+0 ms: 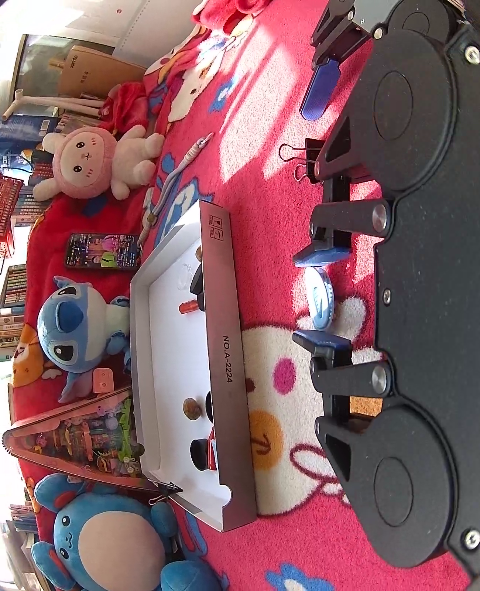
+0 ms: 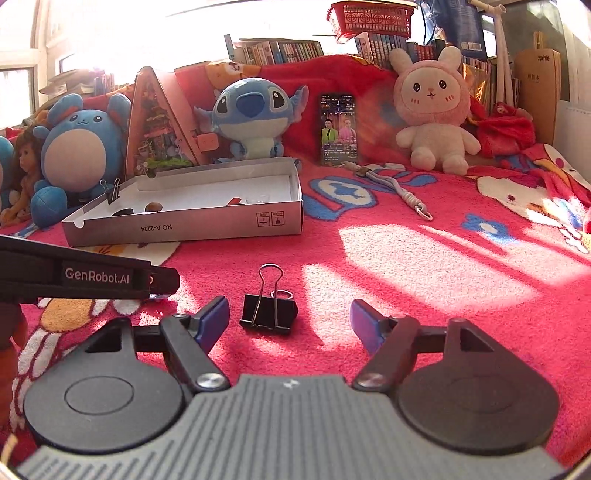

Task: Organize rigid objects
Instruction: 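Grasp the black binder clip with the right tool while the left tool grasps the light blue hair clip, then carry the binder clip and hair clip toward the white box with both tools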

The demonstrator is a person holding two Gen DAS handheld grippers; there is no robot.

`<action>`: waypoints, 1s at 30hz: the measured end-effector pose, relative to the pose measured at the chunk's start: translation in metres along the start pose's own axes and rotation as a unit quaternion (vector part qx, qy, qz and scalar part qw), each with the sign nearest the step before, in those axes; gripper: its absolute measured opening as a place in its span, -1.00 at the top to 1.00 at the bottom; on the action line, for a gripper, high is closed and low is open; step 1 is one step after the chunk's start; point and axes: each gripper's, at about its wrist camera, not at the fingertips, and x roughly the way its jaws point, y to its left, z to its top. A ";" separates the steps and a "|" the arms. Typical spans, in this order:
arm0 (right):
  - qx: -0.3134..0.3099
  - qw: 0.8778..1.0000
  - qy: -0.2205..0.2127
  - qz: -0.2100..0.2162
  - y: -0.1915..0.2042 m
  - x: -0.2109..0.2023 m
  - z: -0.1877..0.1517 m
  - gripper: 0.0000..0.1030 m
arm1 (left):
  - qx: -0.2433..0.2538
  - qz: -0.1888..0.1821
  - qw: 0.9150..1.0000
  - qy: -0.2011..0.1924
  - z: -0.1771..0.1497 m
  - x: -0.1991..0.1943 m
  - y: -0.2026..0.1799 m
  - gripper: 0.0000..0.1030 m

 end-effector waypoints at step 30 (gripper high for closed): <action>-0.026 1.000 -0.004 0.015 0.023 0.009 0.023 0.29 | -0.017 0.028 0.999 -0.030 0.015 -0.020 0.035 0.31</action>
